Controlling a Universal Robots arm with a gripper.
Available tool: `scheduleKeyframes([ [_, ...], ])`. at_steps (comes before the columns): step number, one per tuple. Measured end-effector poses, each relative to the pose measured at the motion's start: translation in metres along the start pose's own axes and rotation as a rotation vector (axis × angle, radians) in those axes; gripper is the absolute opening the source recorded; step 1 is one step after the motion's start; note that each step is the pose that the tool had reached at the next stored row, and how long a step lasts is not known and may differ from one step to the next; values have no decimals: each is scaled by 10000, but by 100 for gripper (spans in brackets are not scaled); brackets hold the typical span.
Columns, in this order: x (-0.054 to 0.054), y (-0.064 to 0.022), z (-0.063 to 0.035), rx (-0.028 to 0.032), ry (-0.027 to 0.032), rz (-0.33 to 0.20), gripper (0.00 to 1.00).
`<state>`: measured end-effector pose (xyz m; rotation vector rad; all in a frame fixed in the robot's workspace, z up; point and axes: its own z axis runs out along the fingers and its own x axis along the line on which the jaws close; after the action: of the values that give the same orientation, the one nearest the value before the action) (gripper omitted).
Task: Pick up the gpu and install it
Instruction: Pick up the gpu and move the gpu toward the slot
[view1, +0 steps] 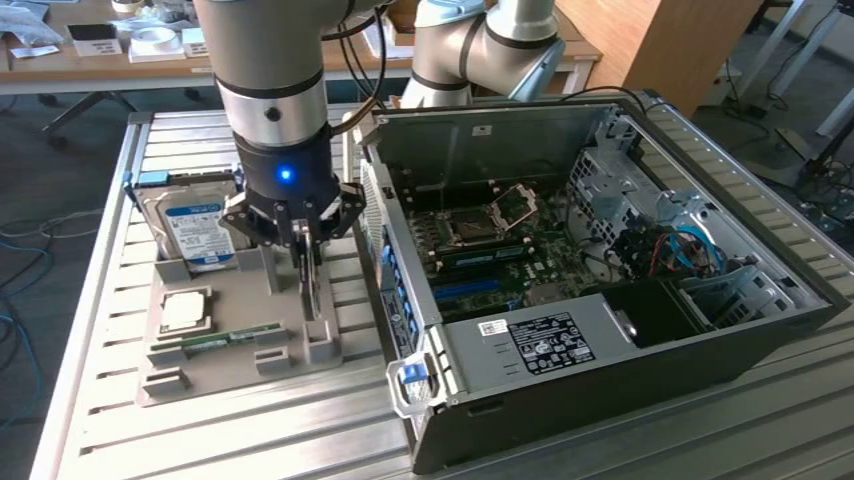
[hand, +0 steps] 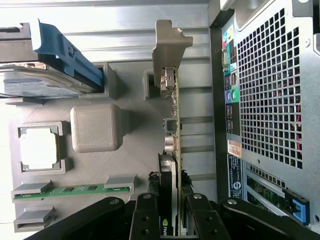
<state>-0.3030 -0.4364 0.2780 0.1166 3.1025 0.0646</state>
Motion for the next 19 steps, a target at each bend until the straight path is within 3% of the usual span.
scheduleKeyframes([
  [2, 1, 0, -1, -109, 10, -6, 27],
  [6, 0, 0, -4, -466, 30, -52, 27],
  [7, 1, 0, -7, -506, 33, -72, 27],
  [18, 1, -1, -16, -515, 30, -83, 27],
  [19, 1, 0, -21, -541, 27, -83, 27],
])
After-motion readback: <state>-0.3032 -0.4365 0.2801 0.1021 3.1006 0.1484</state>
